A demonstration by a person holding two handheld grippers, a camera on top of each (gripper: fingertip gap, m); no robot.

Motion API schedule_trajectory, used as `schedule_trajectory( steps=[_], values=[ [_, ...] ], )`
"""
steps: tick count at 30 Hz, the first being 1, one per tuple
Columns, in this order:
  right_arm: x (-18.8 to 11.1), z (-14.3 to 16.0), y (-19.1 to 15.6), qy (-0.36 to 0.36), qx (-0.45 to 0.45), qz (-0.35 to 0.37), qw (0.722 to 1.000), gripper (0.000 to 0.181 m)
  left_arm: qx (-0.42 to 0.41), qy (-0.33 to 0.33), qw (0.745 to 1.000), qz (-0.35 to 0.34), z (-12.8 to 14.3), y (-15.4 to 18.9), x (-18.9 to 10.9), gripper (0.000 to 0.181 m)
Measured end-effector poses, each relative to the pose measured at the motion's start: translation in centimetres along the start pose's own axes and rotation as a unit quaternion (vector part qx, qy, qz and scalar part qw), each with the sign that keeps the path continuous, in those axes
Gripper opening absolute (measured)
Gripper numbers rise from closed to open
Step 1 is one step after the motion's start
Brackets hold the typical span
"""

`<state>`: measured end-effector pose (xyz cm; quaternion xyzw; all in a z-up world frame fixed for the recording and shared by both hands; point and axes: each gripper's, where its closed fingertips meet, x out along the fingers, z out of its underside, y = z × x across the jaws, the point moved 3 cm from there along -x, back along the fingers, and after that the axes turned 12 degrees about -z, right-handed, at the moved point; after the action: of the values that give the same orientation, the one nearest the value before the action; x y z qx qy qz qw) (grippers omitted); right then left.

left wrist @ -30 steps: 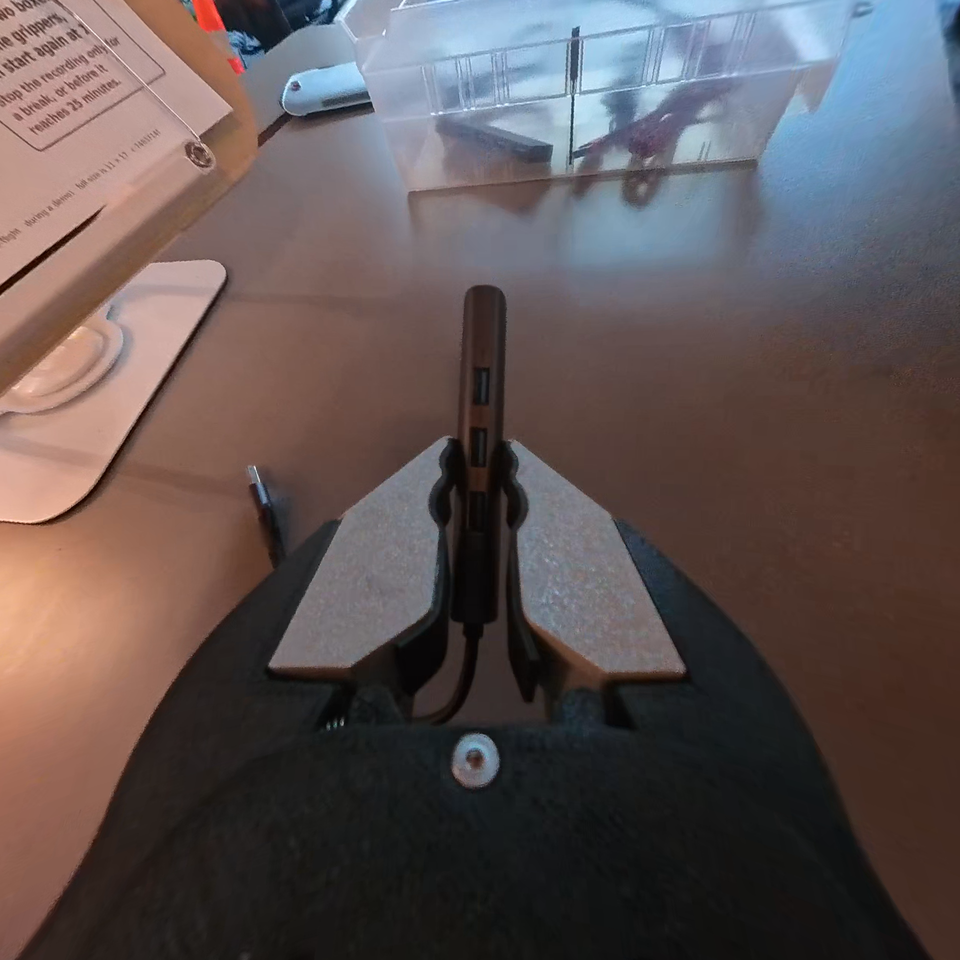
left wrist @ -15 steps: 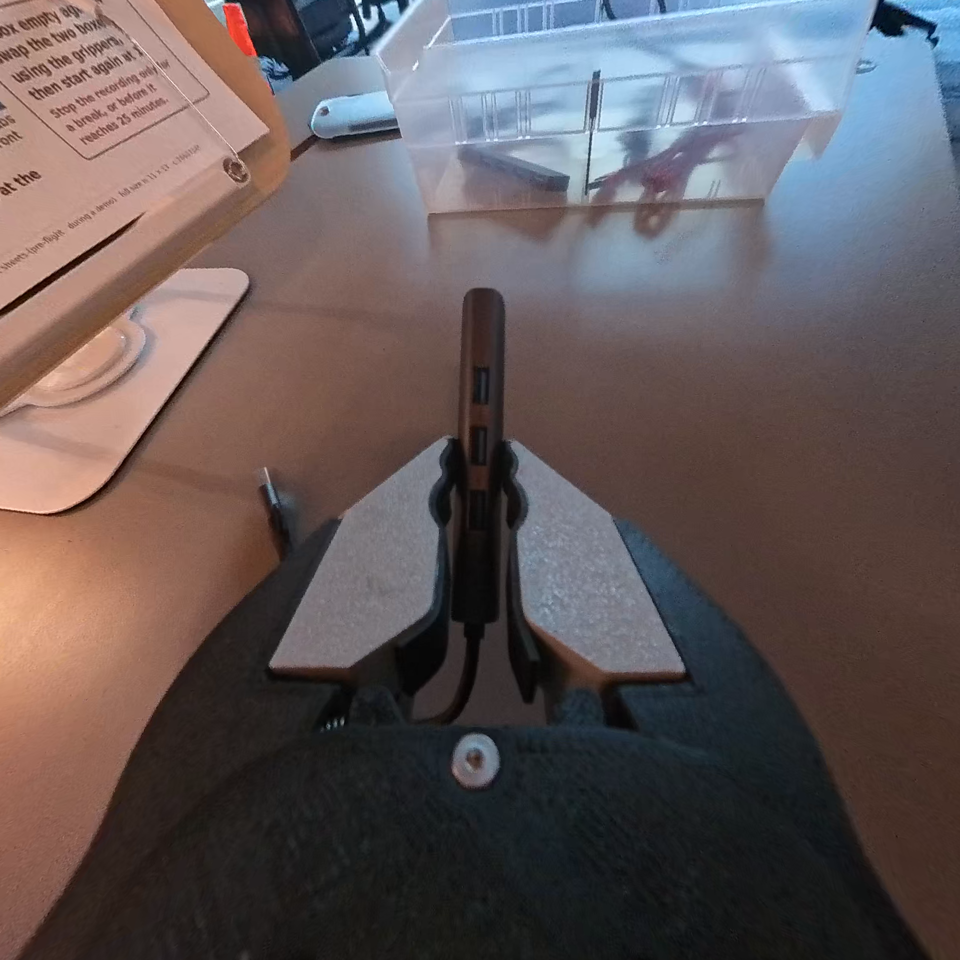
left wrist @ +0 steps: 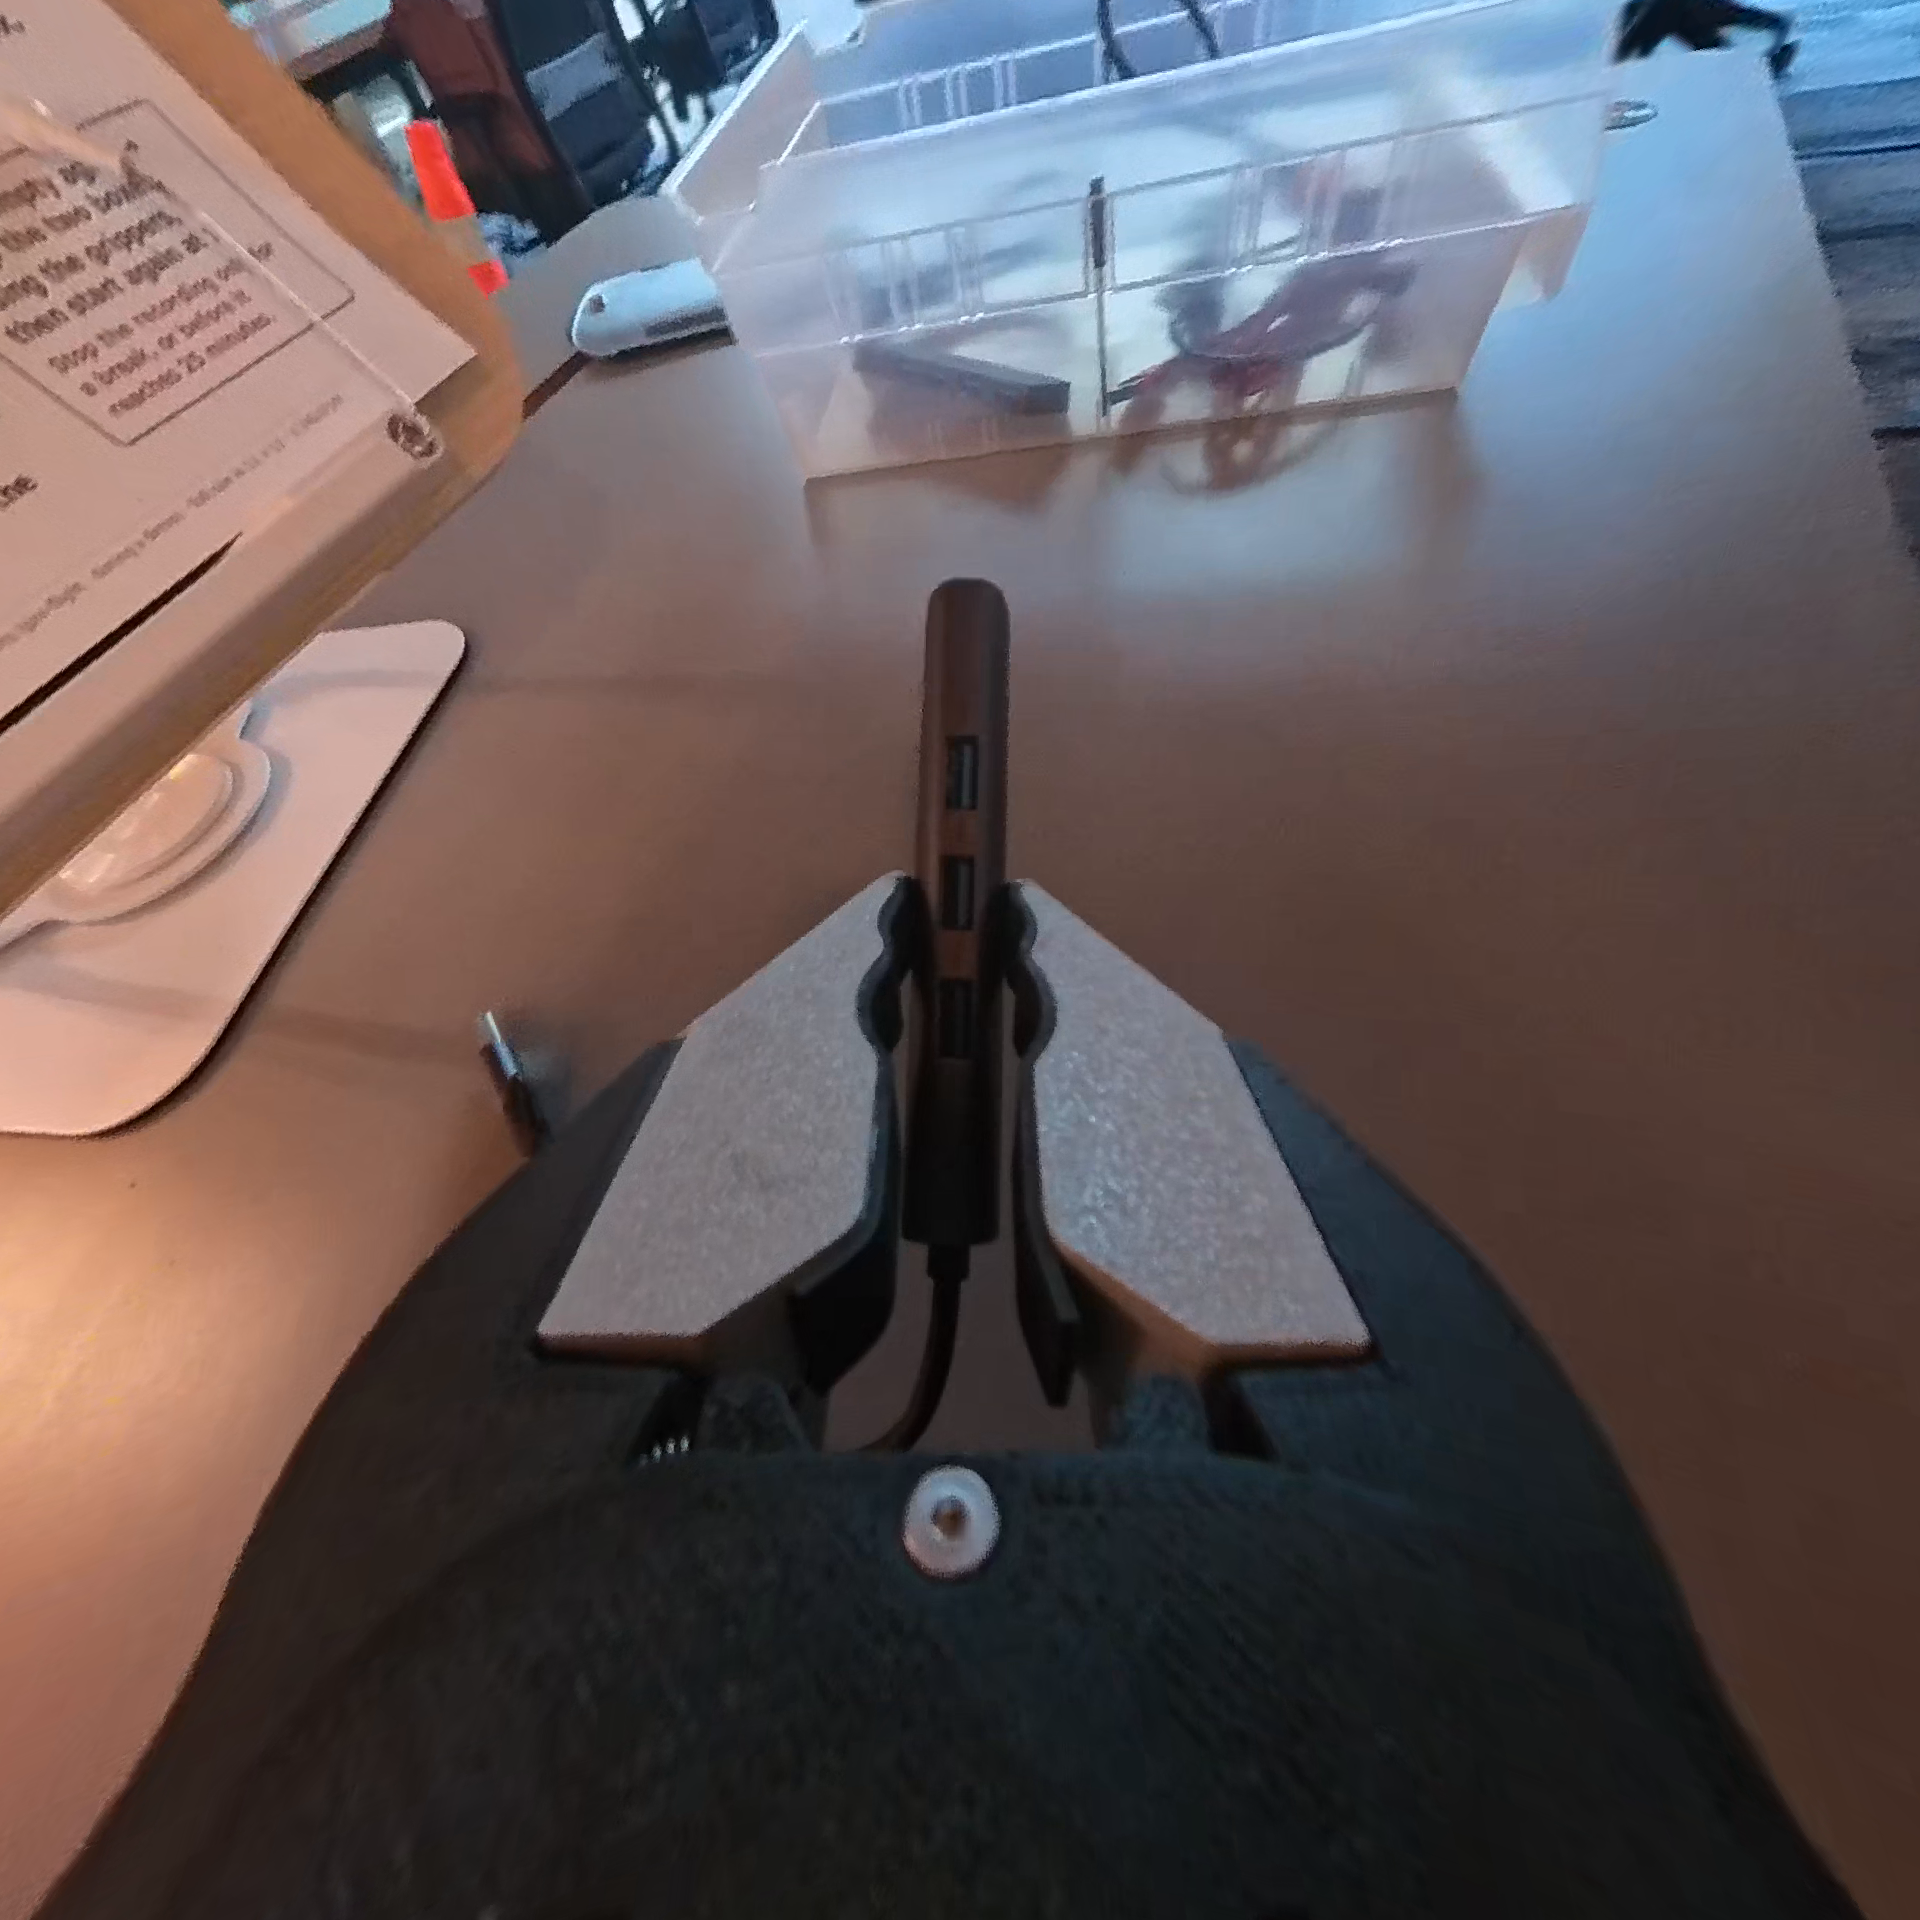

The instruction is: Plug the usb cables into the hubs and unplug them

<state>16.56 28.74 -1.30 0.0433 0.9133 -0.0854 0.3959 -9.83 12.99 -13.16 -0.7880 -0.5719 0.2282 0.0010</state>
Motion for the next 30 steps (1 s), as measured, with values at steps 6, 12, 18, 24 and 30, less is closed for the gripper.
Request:
schedule_trajectory(
  steps=[6, 12, 18, 24, 30],
  values=[
    [8.5, -3.5, -14.4, -0.032, -0.190, -0.185, 0.964, 0.045, 0.067, 0.096, 0.988, 0.098, -2.3, 3.9, -2.0, 0.014],
    [17.3, -1.7, -19.1, -0.137, -0.280, -0.189, 0.931, 0.038, 0.121, 0.129, 0.975, 0.132, -2.8, 6.2, -3.0, 0.014],
    [16.0, -3.7, -15.8, -0.144, -0.336, -0.049, 0.929, 0.013, 0.039, 0.134, 0.990, 0.034, -3.7, 3.4, -2.2, 0.027],
    [6.2, -8.5, -7.1, -0.096, -0.264, 0.111, 0.953, 0.012, -0.090, 0.102, 0.990, -0.049, -3.1, -2.1, -2.4, 0.029],
    [-4.4, -12.6, -0.4, -0.049, -0.198, 0.265, 0.942, 0.012, -0.108, 0.071, 0.989, -0.069, -2.0, -2.9, -1.8, 0.022]
  ],
)
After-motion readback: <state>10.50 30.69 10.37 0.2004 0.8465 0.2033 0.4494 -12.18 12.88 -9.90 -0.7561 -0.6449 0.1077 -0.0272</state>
